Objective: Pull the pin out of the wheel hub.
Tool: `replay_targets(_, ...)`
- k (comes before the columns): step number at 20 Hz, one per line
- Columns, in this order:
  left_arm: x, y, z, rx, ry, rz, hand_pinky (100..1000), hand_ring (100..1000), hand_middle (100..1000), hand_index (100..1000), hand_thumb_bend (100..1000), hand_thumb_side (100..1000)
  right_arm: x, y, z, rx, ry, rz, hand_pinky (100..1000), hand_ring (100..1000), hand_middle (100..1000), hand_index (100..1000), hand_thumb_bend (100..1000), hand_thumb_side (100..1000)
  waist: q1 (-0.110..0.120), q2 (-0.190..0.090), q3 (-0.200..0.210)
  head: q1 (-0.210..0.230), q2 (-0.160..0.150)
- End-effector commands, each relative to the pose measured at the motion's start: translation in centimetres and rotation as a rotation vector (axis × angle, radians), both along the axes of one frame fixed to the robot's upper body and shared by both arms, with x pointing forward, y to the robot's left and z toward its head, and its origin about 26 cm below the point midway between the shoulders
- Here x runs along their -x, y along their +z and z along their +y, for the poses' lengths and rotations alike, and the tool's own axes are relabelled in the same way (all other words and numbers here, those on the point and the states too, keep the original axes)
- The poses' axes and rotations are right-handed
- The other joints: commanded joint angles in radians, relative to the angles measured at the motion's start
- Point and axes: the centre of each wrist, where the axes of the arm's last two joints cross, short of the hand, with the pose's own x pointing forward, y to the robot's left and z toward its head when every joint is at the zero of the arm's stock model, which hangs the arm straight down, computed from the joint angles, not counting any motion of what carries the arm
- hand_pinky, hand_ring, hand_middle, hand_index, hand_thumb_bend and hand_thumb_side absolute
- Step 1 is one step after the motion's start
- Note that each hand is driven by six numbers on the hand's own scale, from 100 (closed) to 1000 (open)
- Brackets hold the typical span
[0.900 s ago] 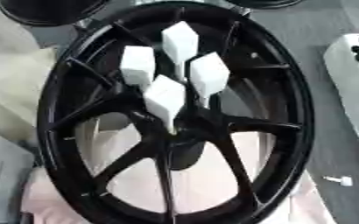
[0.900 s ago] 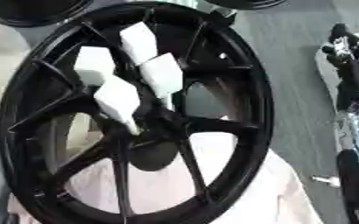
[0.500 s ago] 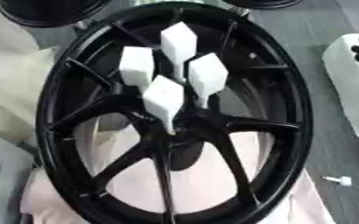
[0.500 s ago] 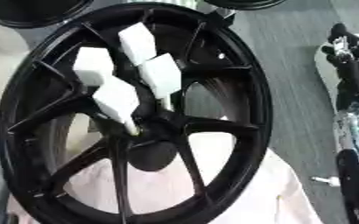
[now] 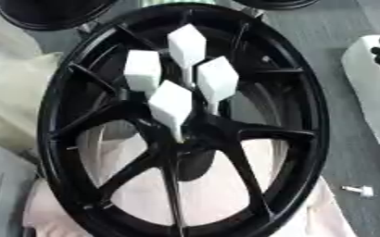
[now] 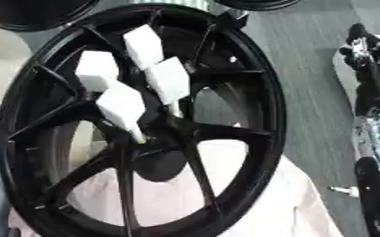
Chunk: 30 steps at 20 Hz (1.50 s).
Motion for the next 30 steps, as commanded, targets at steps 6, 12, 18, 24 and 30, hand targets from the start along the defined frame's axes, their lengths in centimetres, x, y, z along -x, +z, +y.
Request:
replay_targets(6, 2.2, -0.5, -2.2, -0.152, 0.069, 0.009, 770, 691, 699, 809, 763, 571, 0.3, 1.5, -0.6, 0.051, -0.009, -0.027, 884, 755, 714, 753, 383, 569, 0.001, -0.036, -0.001, 0.005, -0.009)
replay_targets(12, 3.4, -1.7, -4.2, -0.202, 0.114, 0.030, 770, 710, 732, 826, 772, 563, 0.3, 1.5, -0.5, 0.053, -0.005, -0.028, 884, 755, 714, 753, 372, 574, 0.001, -0.031, -0.005, 0.007, -0.013)
replay_targets(18, 3.4, -2.2, -5.5, -0.178, 0.132, 0.077, 765, 700, 725, 829, 765, 554, 0.3, 1.5, -0.5, 0.055, -0.005, -0.026, 884, 755, 714, 753, 368, 577, -0.004, -0.026, -0.009, 0.022, -0.004)
replay_targets(24, 2.1, -2.3, -6.0, -0.180, 0.139, 0.124, 767, 698, 723, 829, 764, 542, 0.3, 1.5, -0.4, 0.053, -0.006, -0.024, 883, 755, 714, 753, 366, 579, -0.006, -0.024, -0.010, 0.038, 0.007)
replay_targets(30, 1.2, -2.8, -6.6, -0.211, 0.145, 0.145, 765, 693, 703, 824, 766, 522, 0.3, 1.5, -0.4, 0.051, -0.003, -0.024, 883, 755, 714, 753, 366, 579, -0.008, -0.025, -0.012, 0.040, 0.010)
